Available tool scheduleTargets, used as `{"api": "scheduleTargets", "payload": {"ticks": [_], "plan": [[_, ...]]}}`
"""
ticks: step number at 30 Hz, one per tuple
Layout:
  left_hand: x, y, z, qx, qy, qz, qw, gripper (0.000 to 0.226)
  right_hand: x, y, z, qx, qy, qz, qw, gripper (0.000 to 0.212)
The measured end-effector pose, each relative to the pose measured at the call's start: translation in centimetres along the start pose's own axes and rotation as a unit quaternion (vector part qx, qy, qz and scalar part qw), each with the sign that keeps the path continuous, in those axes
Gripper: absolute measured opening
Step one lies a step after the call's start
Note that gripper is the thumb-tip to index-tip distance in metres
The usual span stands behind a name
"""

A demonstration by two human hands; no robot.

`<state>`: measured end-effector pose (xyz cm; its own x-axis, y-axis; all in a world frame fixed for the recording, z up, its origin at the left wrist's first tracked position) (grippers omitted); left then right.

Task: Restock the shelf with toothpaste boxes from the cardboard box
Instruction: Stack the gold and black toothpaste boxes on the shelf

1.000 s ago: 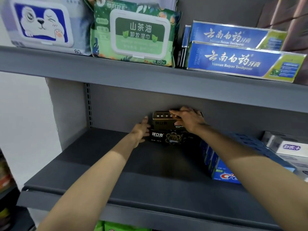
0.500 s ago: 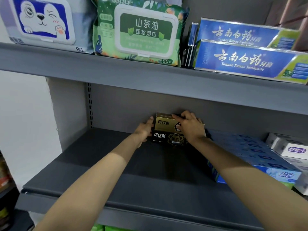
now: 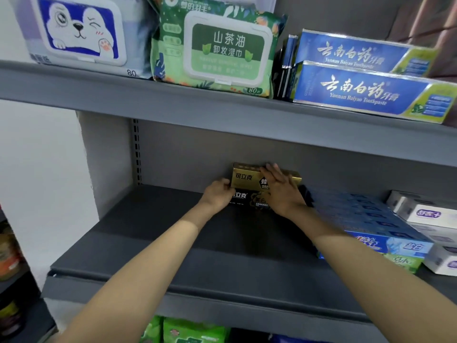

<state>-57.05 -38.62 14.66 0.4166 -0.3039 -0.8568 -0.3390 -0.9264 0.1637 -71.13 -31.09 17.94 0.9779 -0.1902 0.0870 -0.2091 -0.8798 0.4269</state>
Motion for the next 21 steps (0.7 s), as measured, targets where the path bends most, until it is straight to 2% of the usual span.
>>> {"api": "scheduleTargets", "payload": {"ticks": [3, 5, 9, 11, 14, 16, 21], "plan": [[-1.3, -2.8, -1.3, -0.038, 0.084, 0.092, 0.992, 0.033, 1.9, -2.8, -1.6, -0.069, 0.095, 0.027, 0.993, 0.057], [-1.9, -5.1, -1.8, -0.054, 0.16, 0.124, 0.978, 0.029, 3.3, -5.1, -2.3, -0.086, 0.115, 0.05, 0.988, 0.047], [-3.3, -12.0, -3.2, -0.116, 0.301, 0.187, 0.928, 0.024, 6.3, -11.0, -3.1, -0.066, 0.175, 0.061, 0.98, 0.032], [-3.3, -16.5, -4.0, -0.148, 0.327, 0.241, 0.902, 0.023, 8.3, -14.6, -3.5, -0.054, 0.195, 0.036, 0.979, 0.028], [-1.5, -23.1, -4.8, -0.149, 0.337, 0.283, 0.886, 0.023, 11.2, -20.6, -3.4, -0.019, 0.227, 0.019, 0.973, 0.025], [0.6, -27.1, -5.7, -0.161, 0.347, 0.271, 0.883, 0.026, 13.3, -24.1, -2.7, 0.013, 0.229, 0.007, 0.973, 0.024], [7.5, -35.9, -9.9, -0.168, 0.352, 0.176, 0.904, 0.031, 20.2, -31.3, -0.5, 0.087, 0.252, -0.026, 0.963, 0.023]]}}
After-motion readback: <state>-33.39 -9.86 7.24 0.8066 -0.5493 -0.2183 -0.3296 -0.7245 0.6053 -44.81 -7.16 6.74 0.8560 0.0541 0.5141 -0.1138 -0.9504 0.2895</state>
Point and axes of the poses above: each hand's wrist, its own y-axis towards the middle knuckle, its own z-axis out of the palm, x = y × z, the point moved 6 cm from there along y, towards the middle knuckle, and after that the axes turned 10 degrees about -x, right-handed, at the moved point
